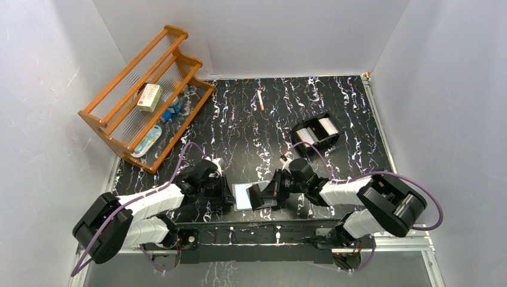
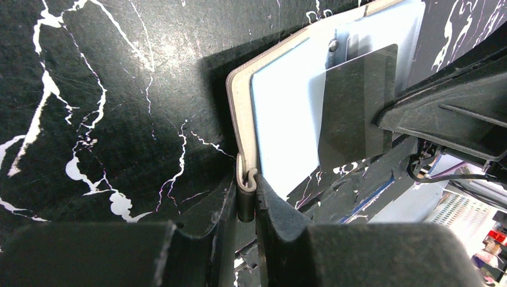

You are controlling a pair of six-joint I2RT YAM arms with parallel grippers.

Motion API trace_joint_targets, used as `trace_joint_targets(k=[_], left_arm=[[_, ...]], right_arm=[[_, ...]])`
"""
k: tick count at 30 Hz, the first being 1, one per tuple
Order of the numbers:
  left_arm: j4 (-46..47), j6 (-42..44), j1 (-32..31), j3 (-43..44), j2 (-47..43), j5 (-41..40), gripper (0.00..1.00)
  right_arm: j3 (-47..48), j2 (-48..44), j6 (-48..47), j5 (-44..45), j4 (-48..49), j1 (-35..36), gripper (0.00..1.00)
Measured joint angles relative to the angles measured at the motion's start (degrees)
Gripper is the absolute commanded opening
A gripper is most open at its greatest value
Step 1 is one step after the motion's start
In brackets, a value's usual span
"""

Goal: Put the credit cards into the card holder
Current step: Insert the credit card into the card holder.

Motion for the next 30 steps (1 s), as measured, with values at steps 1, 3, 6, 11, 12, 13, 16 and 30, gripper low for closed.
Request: trace_joint_targets(k=[1,3,6,11,12,13,16,30], left_arm=[[0.0,0.0,0.0,0.0,0.0,0.0,0.14],[0.0,0.0,0.0,0.0,0.0,0.0,0.14],[0.0,0.0,0.0,0.0,0.0,0.0,0.14],[0.2,-0.6,0.0,-0.1,0.0,0.1,0.14],[0.3,-0.7,0.0,-0.2,0.0,0.1,0.14],[0.6,-1.0,0.0,-0.3,0.0,0.2,0.14],[1.7,-1.9,0.1,-1.1,-0.4,0.5,0.14],[6.1,-6.1,0.3,-3.7,-0.9,2.1,0.14]], right_arm=[[-0.1,0.4,0.1,-0.2,0.6,0.0,0.0],[-0.2,1.0,0.4,-0.5,1.6,0.0,0.0],[-0.4,1.2,0.8,-0.6,3.0,0.0,0.0],[-0.4,1.4,1.2,-0.1,4.4,0.0,0.0],[-0.4,1.4,1.2,0.0,4.6,0.0,0.0],[-0.4,1.5,1.2,0.2,5.0,0.0,0.0],[-0.5,2.1,1.2,0.5,5.7,0.0,0.0],[-0.9,5.6,2.7,2.3,10.6,0.8,0.08]])
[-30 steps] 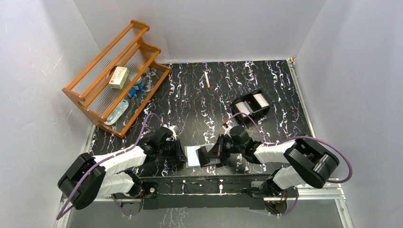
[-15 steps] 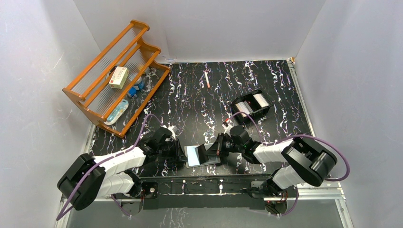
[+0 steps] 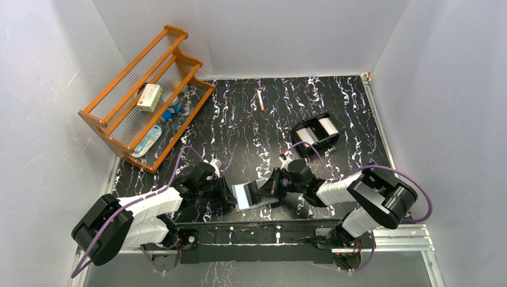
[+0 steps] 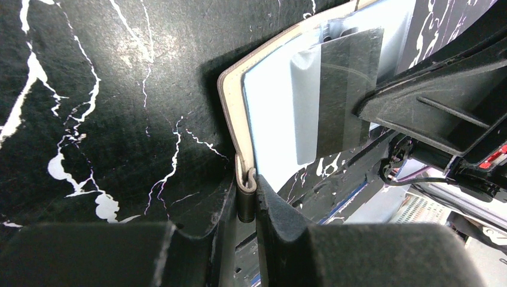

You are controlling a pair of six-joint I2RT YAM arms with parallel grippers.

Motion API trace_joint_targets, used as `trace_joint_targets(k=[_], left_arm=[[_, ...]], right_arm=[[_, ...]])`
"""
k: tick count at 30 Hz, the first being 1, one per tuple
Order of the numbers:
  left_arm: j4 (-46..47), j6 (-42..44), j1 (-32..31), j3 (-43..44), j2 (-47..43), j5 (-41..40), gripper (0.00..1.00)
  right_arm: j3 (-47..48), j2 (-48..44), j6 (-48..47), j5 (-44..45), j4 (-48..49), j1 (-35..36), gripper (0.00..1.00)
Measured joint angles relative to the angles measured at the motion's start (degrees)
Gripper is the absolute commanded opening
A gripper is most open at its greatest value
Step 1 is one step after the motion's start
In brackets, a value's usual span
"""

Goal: Put the credit cards into the card holder
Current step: Insert the credit card into the card holder.

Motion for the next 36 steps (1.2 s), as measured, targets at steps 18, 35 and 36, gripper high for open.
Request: trace_joint_targets(k=[18,35,36], left_arm=[[0.3,-0.8,0.0,-0.2,-0.1,0.1,0.15],[0.3,-1.2,0.0,-0.2,-0.1,0.1,0.16],[0.3,-1.2,0.0,-0.2,-0.1,0.1,0.16]], right_arm=[[11.7,-9.6,-9.8,11.2,-31.8,2.8,0.44],[17.1,0.7,-9.7,9.6,-29.1,8.2,0.47],[17.2,1.0,-9.6,9.4,-29.0,8.6,0.47]])
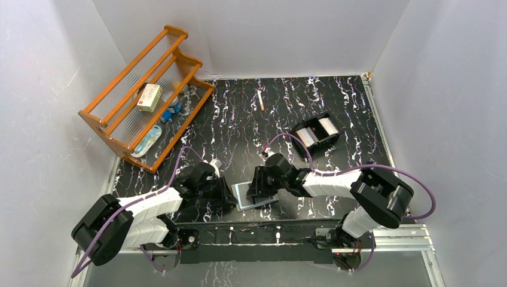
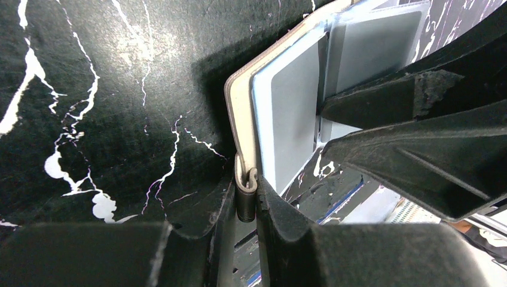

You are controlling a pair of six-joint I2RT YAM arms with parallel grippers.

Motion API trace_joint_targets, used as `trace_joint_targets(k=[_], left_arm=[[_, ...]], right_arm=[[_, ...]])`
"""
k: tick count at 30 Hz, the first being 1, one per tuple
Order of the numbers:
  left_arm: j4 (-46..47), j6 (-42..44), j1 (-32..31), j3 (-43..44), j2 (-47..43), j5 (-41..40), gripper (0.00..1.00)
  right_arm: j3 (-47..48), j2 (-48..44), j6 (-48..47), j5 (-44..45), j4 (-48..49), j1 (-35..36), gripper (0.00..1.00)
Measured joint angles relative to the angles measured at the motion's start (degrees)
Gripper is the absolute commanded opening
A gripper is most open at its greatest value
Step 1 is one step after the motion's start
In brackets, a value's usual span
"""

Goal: Put the credit cards into the card holder
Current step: Insert the credit card into the card holder.

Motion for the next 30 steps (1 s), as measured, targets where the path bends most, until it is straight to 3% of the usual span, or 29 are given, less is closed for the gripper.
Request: trace_joint_targets(k=[21,30], left_arm=[[-0.3,0.0,0.0,0.0,-0.9,0.0,0.17],[-4.2,0.7,0.0,0.7,-4.7,-0.3,0.18]], right_arm=[[2.8,0.9,-1.4,0.9,-2.4,1.6,0.48],[5.6,-6.1,-5.0,6.5,-9.9,1.8,0.57]])
